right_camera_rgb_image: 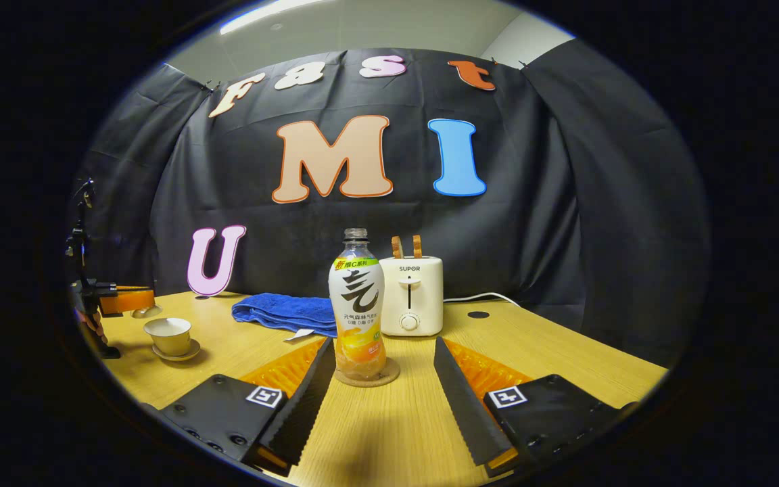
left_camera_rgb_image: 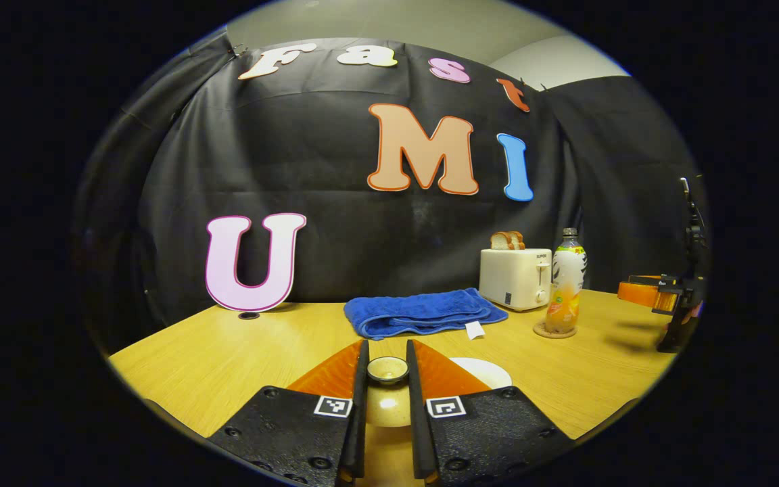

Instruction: Open the teacup lid with one hand, grasp the water bottle and pour water into the teacup with the other hand; after pouring, place the water bottle on the coaster and then close the teacup lid.

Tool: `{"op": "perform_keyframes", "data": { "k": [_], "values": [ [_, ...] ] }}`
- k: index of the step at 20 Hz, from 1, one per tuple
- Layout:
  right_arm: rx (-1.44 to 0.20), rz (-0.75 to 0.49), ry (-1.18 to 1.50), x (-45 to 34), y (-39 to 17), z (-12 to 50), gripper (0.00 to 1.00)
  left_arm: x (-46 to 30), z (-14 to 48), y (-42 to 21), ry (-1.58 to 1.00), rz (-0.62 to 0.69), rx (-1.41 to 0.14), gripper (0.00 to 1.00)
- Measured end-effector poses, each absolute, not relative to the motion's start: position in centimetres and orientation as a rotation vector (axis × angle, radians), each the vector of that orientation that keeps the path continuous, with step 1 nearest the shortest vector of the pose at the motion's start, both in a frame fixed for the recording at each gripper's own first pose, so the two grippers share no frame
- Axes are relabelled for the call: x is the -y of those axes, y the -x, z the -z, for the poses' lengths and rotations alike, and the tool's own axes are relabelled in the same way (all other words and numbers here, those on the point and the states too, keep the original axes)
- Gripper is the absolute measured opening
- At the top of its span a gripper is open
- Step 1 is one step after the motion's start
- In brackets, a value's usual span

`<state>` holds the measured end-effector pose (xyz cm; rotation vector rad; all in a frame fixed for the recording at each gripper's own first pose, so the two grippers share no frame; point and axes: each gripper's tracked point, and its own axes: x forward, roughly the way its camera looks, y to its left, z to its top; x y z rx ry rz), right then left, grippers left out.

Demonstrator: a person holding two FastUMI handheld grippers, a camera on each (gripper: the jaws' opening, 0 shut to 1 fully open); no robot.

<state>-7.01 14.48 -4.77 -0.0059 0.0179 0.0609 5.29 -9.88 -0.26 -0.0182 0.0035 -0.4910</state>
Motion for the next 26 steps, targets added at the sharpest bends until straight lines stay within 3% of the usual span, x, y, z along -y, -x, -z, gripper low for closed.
{"op": "perform_keyframes", "data": {
  "k": [6, 8, 13, 14, 20, 22, 26],
  "values": [
    [-0.019, -0.066, 0.004, -14.5, 7.1, 4.8, 0.90, 13.6, 0.2, -4.6, 0.016, 0.619, -0.006, 0.25],
    [-0.020, -0.075, 0.003, -14.7, 7.2, 4.8, 0.97, 13.9, 0.1, -4.4, 0.014, 0.640, -0.005, 0.25],
    [-0.021, -0.091, 0.002, -15.0, 7.3, 4.8, 0.97, 14.9, 0.8, -4.4, -0.017, 0.689, -0.041, 0.25],
    [-0.022, -0.097, 0.001, -15.1, 7.4, 4.8, 0.90, 15.0, 1.2, -4.4, -0.027, 0.700, -0.061, 0.25],
    [-0.021, -0.103, 0.000, -15.2, 7.4, 4.8, 0.96, 15.5, 2.0, -4.6, -0.064, 0.710, -0.122, 0.26],
    [-0.021, -0.104, 0.000, -15.2, 7.4, 4.8, 0.90, 15.4, 2.1, -4.6, -0.064, 0.710, -0.124, 0.26],
    [-0.021, -0.104, 0.000, -15.2, 7.5, 4.8, 0.92, 15.3, 2.2, -4.6, -0.066, 0.707, -0.128, 0.28]
  ]
}}
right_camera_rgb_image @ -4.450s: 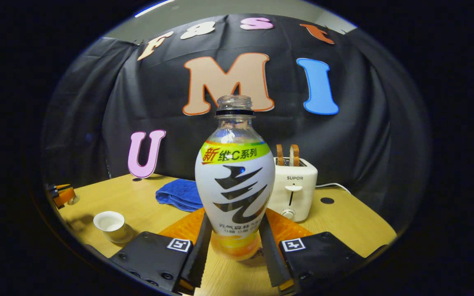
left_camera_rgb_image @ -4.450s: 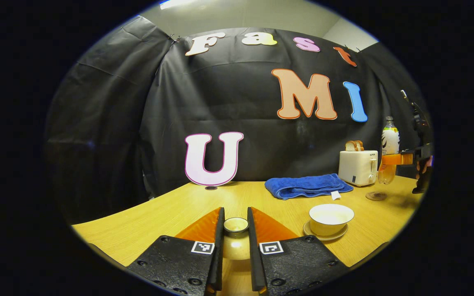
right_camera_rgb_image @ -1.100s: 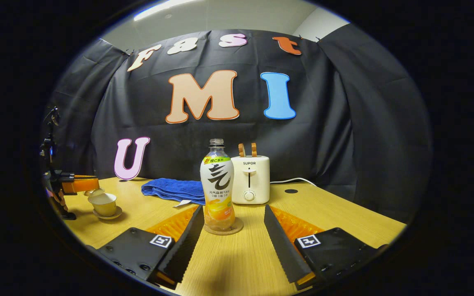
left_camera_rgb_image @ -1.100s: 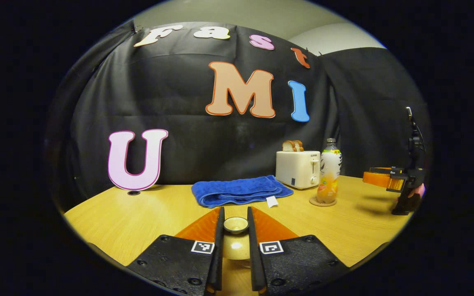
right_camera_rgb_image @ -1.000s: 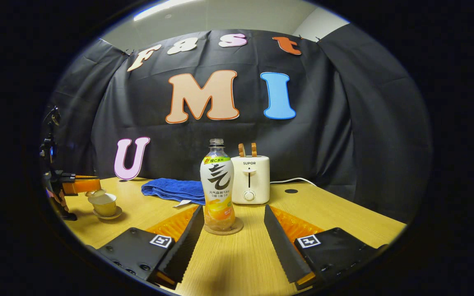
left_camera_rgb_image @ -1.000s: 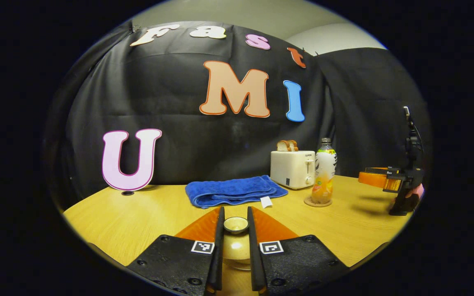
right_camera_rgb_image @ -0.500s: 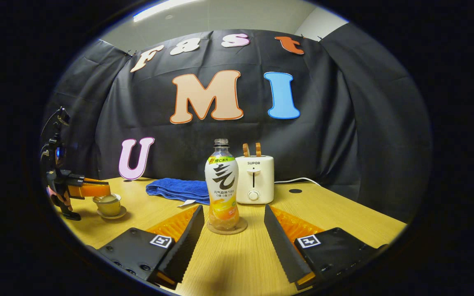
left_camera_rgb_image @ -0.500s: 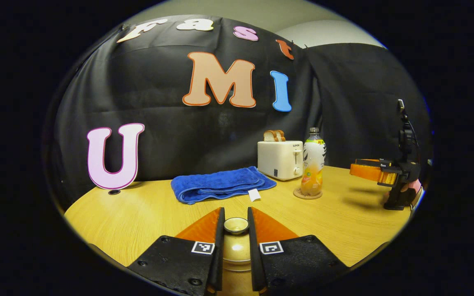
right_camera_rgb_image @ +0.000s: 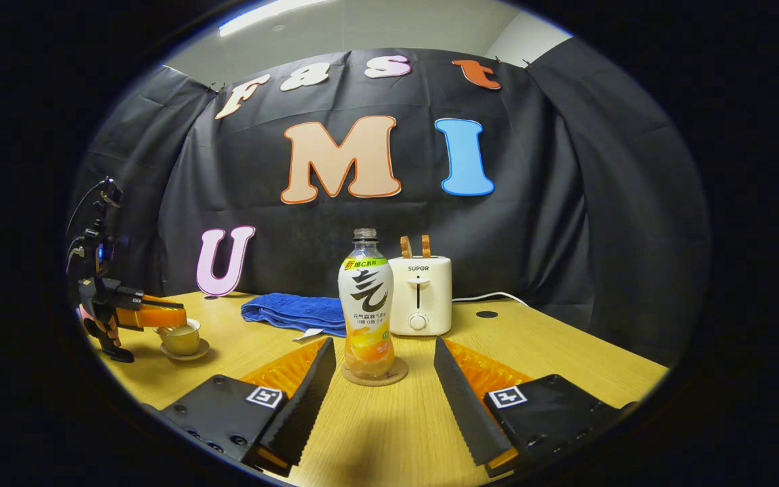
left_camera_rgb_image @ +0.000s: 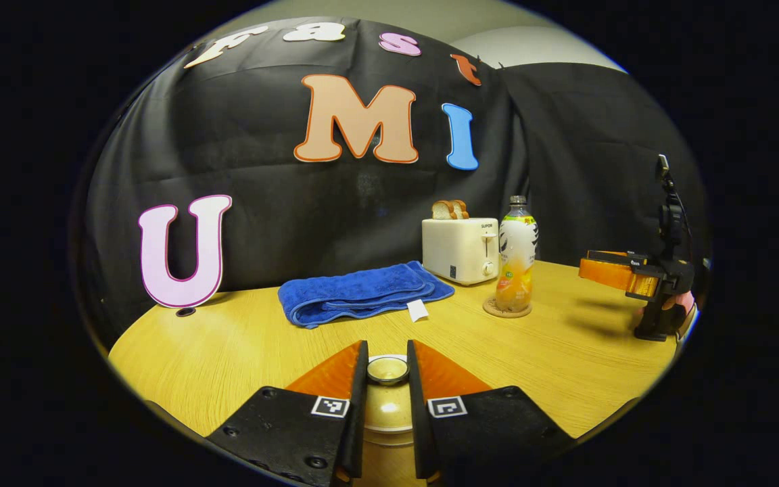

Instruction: Open the teacup lid with one hand, grasp the water bottle and pour water into the teacup with the other hand; after pouring, place the water bottle on the coaster and then close the teacup lid.

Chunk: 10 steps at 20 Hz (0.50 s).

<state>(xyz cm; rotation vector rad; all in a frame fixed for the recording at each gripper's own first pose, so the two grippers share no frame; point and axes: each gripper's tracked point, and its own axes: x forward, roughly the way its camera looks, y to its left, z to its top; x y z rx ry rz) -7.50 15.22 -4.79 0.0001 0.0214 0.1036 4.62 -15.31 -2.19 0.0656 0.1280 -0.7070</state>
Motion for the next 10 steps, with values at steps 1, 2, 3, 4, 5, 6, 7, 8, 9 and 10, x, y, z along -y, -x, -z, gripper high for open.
{"op": "perform_keyframes", "data": {
  "k": [1, 2, 3, 4, 5, 6, 7, 8, 9, 10],
  "values": [
    [-0.021, -0.104, 0.000, -15.3, 7.6, 4.8, 0.94, 15.3, 2.2, -4.6, -0.064, 0.706, -0.124, 0.30],
    [-0.021, -0.104, 0.000, -15.2, 7.6, 4.8, 0.96, 15.2, 2.0, -4.6, -0.058, 0.701, -0.118, 0.31],
    [-0.022, -0.105, 0.000, -15.2, 7.5, 4.8, 0.90, 15.0, 1.8, -4.7, -0.049, 0.694, -0.107, 0.65],
    [-0.021, -0.104, 0.000, -15.2, 7.6, 4.8, 0.90, 14.5, 1.3, -4.6, -0.033, 0.679, -0.089, 0.98],
    [-0.022, -0.104, 0.000, -15.2, 7.6, 4.8, 0.90, 14.1, 1.1, -4.7, -0.018, 0.663, -0.074, 0.93],
    [-0.022, -0.104, 0.000, -15.3, 7.6, 4.8, 0.90, 13.8, 0.8, -4.7, -0.003, 0.649, -0.055, 0.94],
    [-0.022, -0.104, 0.000, -15.3, 7.5, 4.7, 0.90, 13.3, 0.4, -4.7, 0.014, 0.630, -0.033, 0.94],
    [-0.022, -0.104, 0.000, -15.3, 7.6, 4.8, 0.90, 13.1, 0.0, -4.6, 0.021, 0.615, -0.012, 0.94],
    [-0.022, -0.105, 0.000, -15.3, 7.6, 4.8, 0.90, 12.7, 0.0, -4.4, 0.014, 0.597, -0.003, 0.94],
    [-0.022, -0.104, 0.000, -15.3, 7.6, 4.7, 0.90, 11.9, 0.0, -3.8, 0.015, 0.576, -0.001, 0.94]
  ]
}}
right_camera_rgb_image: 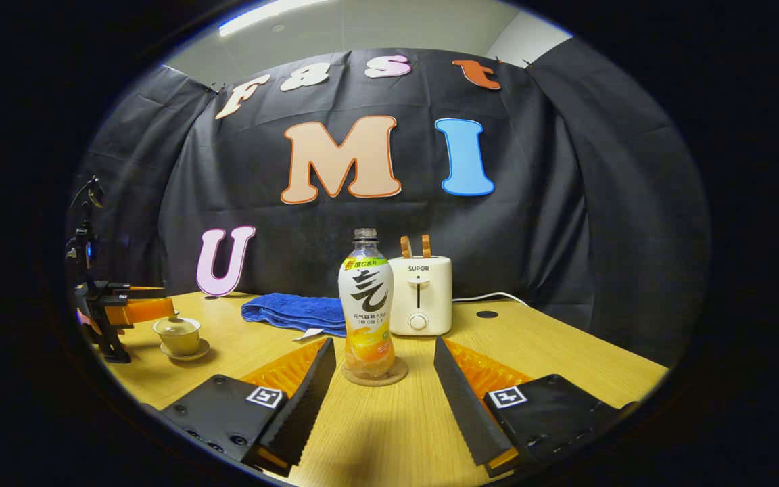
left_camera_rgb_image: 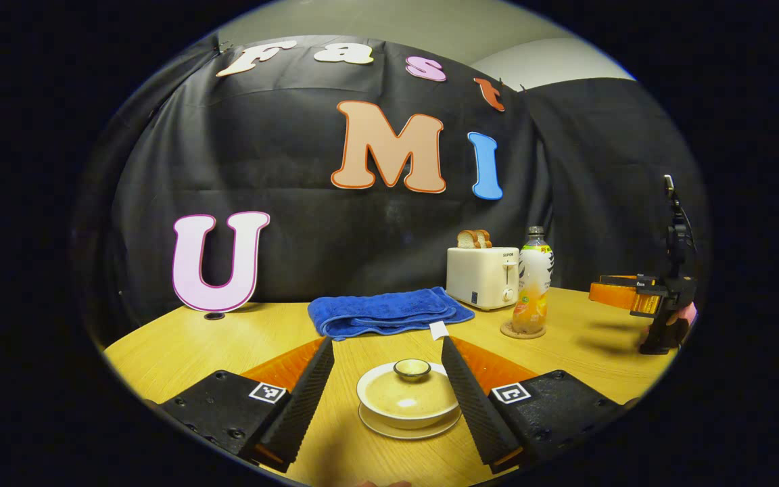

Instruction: Open the teacup lid with one hand, grasp the water bottle and pour water into the teacup with the other hand; after pouring, place the water bottle on the coaster and then close the teacup lid.

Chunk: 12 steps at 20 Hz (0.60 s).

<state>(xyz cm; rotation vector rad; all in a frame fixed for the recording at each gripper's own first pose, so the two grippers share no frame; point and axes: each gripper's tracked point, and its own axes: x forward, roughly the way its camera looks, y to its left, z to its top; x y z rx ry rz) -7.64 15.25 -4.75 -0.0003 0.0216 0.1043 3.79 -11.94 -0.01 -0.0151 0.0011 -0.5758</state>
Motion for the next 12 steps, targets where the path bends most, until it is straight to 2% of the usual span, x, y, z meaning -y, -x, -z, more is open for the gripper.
{"op": "perform_keyframes", "data": {
  "k": [3, 8, 12],
  "values": [
    [-0.022, -0.097, 0.001, -15.1, 7.7, 4.8, 0.90, 8.9, 0.0, -3.1, 0.011, 0.473, -0.005, 0.93],
    [-0.019, -0.066, 0.003, -14.6, 7.6, 4.7, 0.90, -0.5, 0.0, -2.4, 0.000, 0.035, -0.009, 0.94],
    [-0.017, -0.022, 0.005, -13.7, 7.6, 4.7, 0.96, -2.2, 0.4, -1.6, -0.006, -0.087, -0.008, 0.94]
  ]
}}
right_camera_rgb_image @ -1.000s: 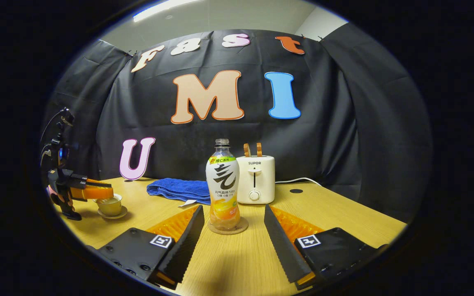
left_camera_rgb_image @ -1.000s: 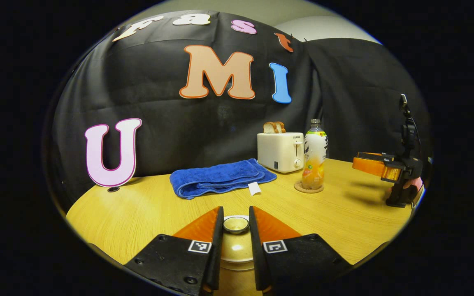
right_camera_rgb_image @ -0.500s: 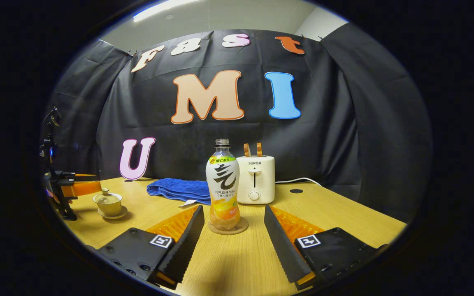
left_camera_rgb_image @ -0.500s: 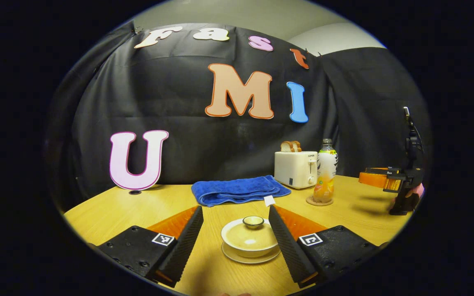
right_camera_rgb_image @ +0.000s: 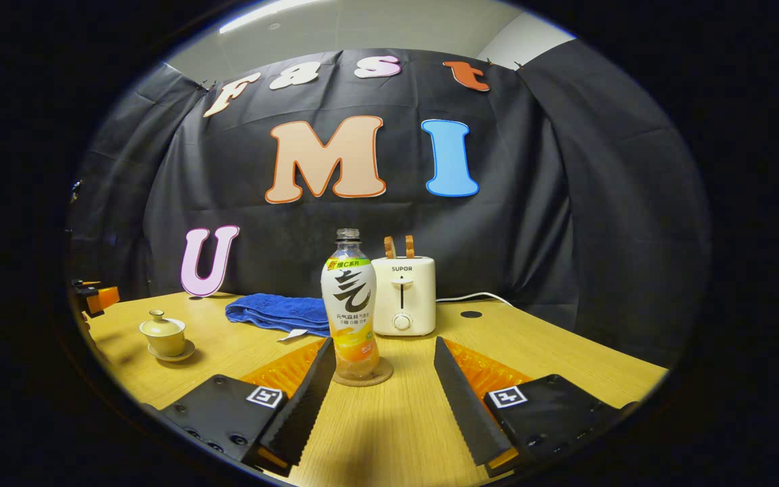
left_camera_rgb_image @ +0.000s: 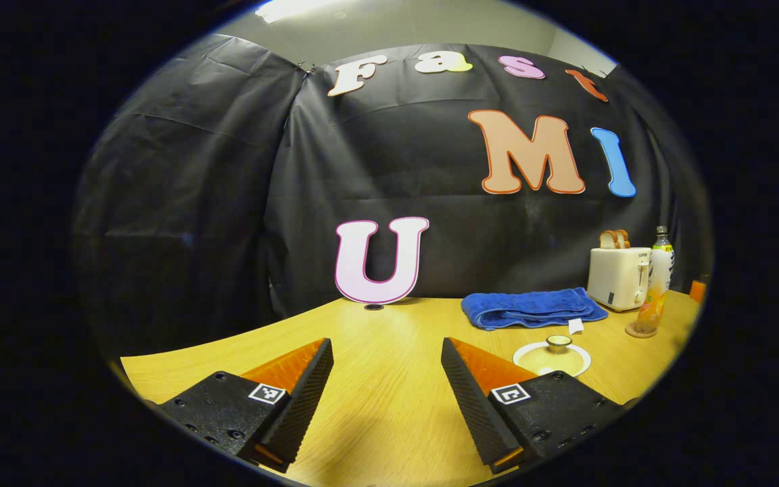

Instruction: Open the teacup lid with one hand, grasp the water bottle and pour water into the teacup with the other hand; after pouring, place the water bottle on the coaster and then close the teacup lid.

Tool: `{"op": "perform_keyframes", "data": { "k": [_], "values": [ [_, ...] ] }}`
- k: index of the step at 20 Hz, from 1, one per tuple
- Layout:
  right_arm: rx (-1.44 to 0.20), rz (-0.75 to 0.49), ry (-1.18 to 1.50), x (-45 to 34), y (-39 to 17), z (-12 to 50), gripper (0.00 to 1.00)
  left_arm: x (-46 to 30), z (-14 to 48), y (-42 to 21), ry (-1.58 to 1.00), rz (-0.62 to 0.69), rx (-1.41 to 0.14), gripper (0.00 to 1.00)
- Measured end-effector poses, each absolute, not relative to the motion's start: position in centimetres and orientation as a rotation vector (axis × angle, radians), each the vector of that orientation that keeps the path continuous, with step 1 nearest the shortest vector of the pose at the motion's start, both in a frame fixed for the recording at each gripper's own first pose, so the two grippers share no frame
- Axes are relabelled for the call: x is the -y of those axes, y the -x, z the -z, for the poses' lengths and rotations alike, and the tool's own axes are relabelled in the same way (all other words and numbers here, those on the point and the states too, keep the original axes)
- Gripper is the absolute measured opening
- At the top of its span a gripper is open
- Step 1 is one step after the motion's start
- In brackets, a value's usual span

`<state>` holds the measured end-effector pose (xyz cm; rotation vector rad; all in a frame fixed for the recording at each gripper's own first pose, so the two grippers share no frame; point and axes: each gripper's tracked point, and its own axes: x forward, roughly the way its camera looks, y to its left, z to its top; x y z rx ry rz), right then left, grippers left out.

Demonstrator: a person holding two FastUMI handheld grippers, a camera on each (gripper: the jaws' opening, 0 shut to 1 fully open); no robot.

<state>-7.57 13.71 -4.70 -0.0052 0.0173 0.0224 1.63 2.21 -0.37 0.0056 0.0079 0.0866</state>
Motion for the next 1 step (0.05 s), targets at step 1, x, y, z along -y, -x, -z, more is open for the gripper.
{"op": "perform_keyframes", "data": {
  "k": [1],
  "values": [
    [-0.017, -0.020, 0.005, -13.74, 7.65, 4.72, 0.90, -2.19, 0.29, -1.63, -0.005, -0.089, -0.007, 0.94]
  ]
}}
